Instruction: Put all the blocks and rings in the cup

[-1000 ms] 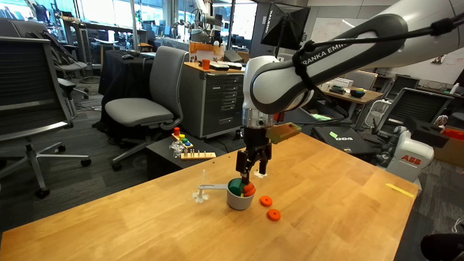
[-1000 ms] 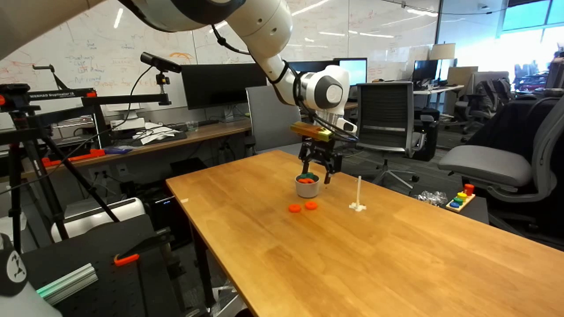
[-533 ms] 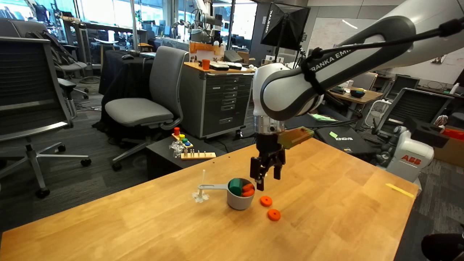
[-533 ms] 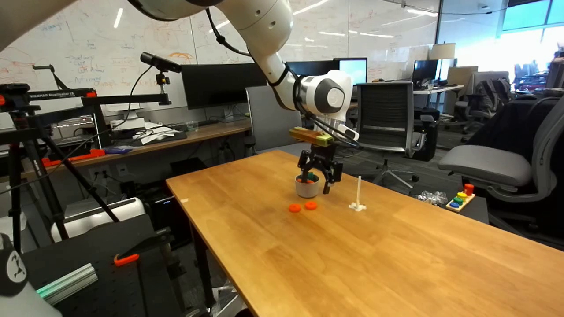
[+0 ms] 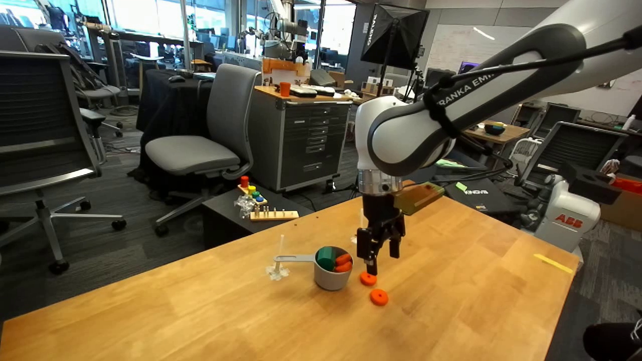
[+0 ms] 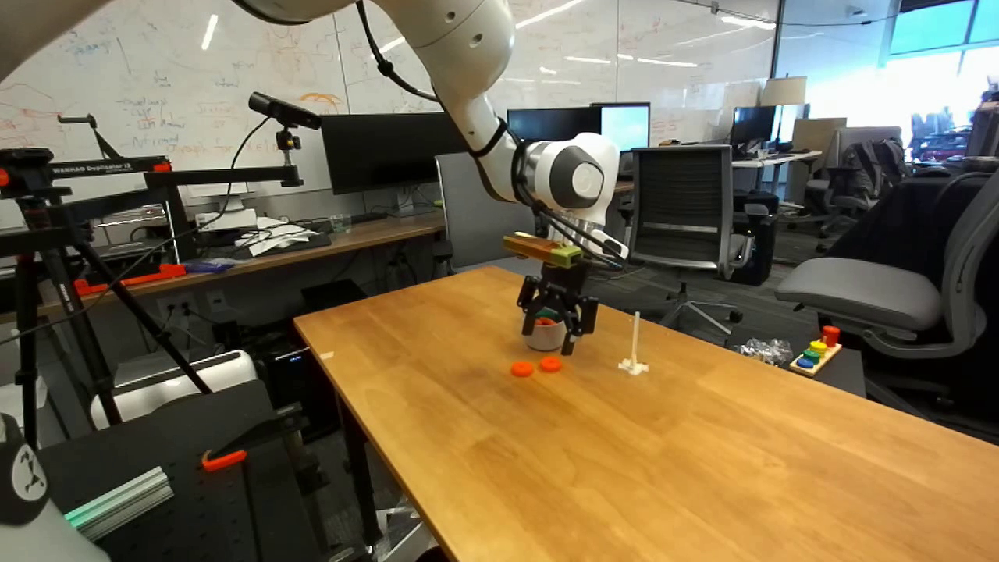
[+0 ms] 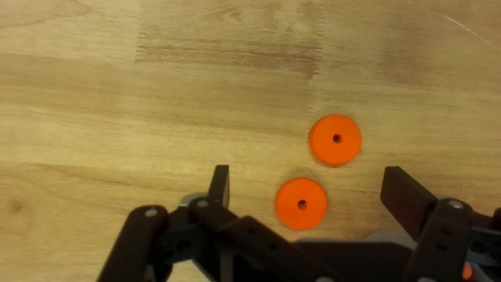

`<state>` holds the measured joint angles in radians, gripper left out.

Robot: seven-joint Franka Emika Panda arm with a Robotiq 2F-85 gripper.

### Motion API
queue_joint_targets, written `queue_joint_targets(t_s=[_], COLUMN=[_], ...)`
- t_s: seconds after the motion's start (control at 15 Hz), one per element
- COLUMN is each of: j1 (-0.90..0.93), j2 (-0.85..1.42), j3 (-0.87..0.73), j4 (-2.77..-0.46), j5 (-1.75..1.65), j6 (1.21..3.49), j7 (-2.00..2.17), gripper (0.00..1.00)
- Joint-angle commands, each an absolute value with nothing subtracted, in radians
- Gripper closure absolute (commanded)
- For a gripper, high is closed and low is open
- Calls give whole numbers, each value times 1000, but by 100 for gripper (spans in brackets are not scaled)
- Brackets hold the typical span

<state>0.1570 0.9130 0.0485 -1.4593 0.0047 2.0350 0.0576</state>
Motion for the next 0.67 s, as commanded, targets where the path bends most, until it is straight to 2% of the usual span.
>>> queue_joint_targets(t_s=[0.0,0.6], j1=[159,171], j2=[893,957], j3=[45,47], j4=[-1494,-1433], j5=[-21,-57], j6=[2062,2080], j7=[51,49], gripper=[0,0])
